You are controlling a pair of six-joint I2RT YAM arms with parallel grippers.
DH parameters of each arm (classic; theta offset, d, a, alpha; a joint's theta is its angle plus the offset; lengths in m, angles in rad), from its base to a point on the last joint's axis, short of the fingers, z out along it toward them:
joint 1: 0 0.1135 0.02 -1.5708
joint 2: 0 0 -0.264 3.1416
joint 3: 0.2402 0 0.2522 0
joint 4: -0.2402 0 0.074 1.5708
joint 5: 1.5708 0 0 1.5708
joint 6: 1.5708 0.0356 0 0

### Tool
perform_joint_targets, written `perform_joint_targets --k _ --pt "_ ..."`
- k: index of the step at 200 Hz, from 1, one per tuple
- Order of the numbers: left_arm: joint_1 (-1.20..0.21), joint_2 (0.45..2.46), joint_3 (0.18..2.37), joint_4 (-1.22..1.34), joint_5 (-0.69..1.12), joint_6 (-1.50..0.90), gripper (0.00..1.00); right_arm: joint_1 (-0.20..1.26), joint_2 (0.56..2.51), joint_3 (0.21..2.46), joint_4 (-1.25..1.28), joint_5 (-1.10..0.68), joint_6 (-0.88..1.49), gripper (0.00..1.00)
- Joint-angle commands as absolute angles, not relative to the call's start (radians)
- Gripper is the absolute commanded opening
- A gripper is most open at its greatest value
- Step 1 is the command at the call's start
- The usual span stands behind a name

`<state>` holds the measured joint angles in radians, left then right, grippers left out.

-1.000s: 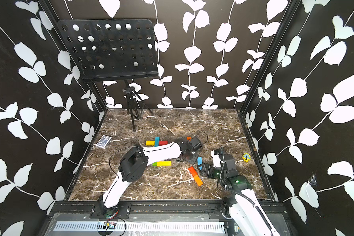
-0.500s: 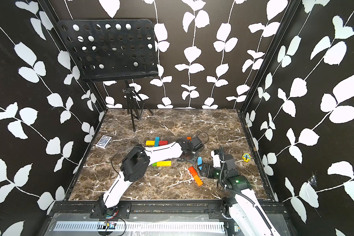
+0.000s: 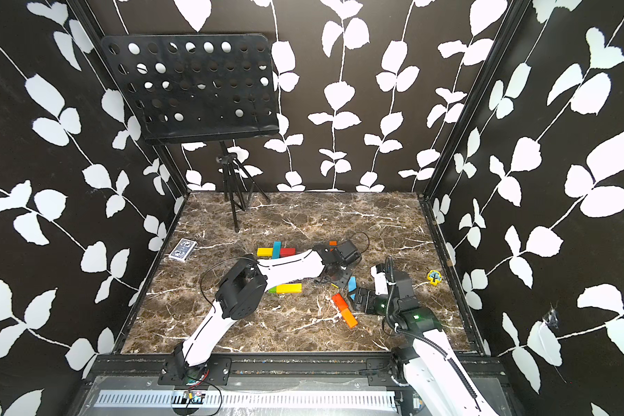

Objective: Assemble the letter t with building blocks
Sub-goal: Pick up the building block from the center of the board, then assemble the building block at the center of the board.

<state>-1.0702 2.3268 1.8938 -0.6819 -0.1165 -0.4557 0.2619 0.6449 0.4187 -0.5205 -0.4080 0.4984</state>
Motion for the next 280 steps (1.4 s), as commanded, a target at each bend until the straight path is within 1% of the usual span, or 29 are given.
perform_joint_targets --k 1,36,63,79,107,119,139,158,186,226,280 --pt "-1.072 2.317 1.905 -0.71 -0.121 -0.44 0.17 0.267 0.649 0.422 -0.495 -0.416 0.487 0.94" --pt "-1.072 2.244 1.864 -0.641 -0.088 -0.357 0.17 0.268 0.689 0.456 -0.493 -0.409 0.474 0.94" --pt "-1.061 2.176 1.847 -0.597 -0.11 -0.206 0.17 0.267 0.728 0.505 -0.476 -0.394 0.467 0.95" --pt "-1.032 2.159 1.851 -0.569 -0.075 -0.113 0.17 0.268 0.748 0.533 -0.456 -0.375 0.468 0.95" --pt "-0.964 2.161 1.87 -0.505 0.046 0.014 0.17 0.263 0.794 0.573 -0.414 -0.338 0.463 0.97" --pt "-0.95 2.163 1.874 -0.469 0.088 0.086 0.18 0.26 0.819 0.587 -0.398 -0.33 0.462 0.97" --pt "-0.945 2.187 1.906 -0.448 0.103 0.217 0.2 0.254 0.85 0.594 -0.361 -0.319 0.456 0.97" --pt "-0.942 2.238 1.989 -0.478 0.082 0.293 0.21 0.246 0.861 0.589 -0.313 -0.32 0.454 0.98" --pt "-0.931 2.318 2.121 -0.527 0.071 0.337 0.21 0.235 0.843 0.568 -0.254 -0.308 0.447 0.99" --pt "-0.927 2.368 2.148 -0.458 0.075 0.351 0.23 0.216 0.812 0.546 -0.217 -0.308 0.438 0.99" --pt "-0.917 2.457 2.201 -0.436 0.156 0.374 0.28 0.198 0.752 0.52 -0.215 -0.315 0.421 0.99"
